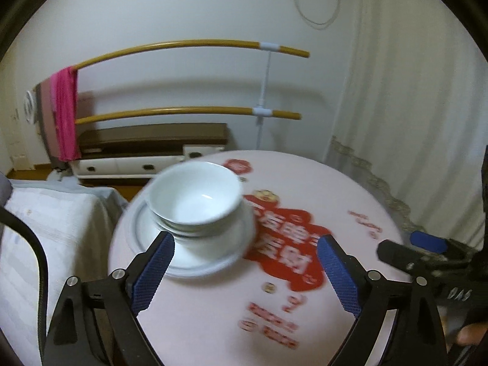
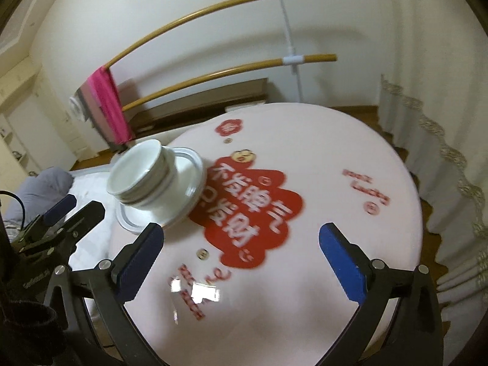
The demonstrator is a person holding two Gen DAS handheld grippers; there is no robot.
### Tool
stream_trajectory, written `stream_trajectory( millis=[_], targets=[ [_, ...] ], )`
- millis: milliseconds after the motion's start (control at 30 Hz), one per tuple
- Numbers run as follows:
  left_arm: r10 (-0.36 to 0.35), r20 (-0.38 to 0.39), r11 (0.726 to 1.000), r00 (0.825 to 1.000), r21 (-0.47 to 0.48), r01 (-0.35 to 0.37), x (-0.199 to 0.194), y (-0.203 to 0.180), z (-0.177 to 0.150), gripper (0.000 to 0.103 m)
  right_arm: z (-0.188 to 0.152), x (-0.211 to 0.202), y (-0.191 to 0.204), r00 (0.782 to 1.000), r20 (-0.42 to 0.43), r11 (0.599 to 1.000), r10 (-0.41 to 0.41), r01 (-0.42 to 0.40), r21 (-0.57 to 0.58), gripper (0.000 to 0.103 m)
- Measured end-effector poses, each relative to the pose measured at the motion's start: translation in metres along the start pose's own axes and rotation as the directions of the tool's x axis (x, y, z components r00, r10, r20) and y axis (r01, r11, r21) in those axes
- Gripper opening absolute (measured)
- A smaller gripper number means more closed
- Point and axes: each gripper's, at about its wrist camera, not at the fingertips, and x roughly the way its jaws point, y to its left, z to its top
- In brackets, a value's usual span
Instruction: Organize plates and bowls
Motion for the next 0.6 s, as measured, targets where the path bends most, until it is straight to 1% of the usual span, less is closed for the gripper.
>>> stream_trajectory(
  millis=[33,67,167,300,400,433,500,600],
  targets=[
    [-0.020,0.001,1.000,1.000,-0.004,0.020,-0.003,-0.002,-0.007,0.092,-0.005,-0.006,-0.001,1.000,0.015,1.000,-0.017,0.017,-0.001,0.103],
    [-0.025,0.004,1.000,1.000,-0.002,0.025,-0.005,-0.005,-0.012,0.092,-0.012,-0.013,-0.002,0.999,0.034,0.999,-0.035,0.035,0.004,0.103],
    [-0.038,0.025,0.999,0.999,-0.006,0.038,-0.013,0.002,-0.019,0.093,-0.029,-0.031,-0.010,0.996,0.066,0.998,-0.057,0.055,0.031,0.103],
    [-0.047,0.079,0.999,0.996,0.012,0.047,-0.033,-0.010,-0.035,0.096,-0.048,-0.055,-0.008,0.991,0.109,0.996,-0.082,0.079,0.040,0.103],
    [-0.069,0.108,0.997,0.992,0.025,0.066,-0.045,-0.023,-0.047,0.098,-0.059,-0.074,-0.006,0.981,0.154,0.993,-0.114,0.109,0.037,0.103],
    [-0.082,0.120,0.996,0.989,0.031,0.079,-0.051,-0.026,-0.053,0.099,-0.062,-0.080,-0.005,0.979,0.167,0.993,-0.120,0.116,0.035,0.103],
    [-0.084,0.132,0.996,0.988,0.043,0.079,-0.053,-0.031,-0.060,0.099,-0.070,-0.093,-0.004,0.973,0.190,0.992,-0.128,0.124,0.034,0.103],
    [-0.088,0.156,0.995,0.984,0.051,0.081,-0.068,-0.034,-0.070,0.099,-0.079,-0.108,-0.002,0.968,0.215,0.991,-0.130,0.125,0.040,0.103]
  ],
)
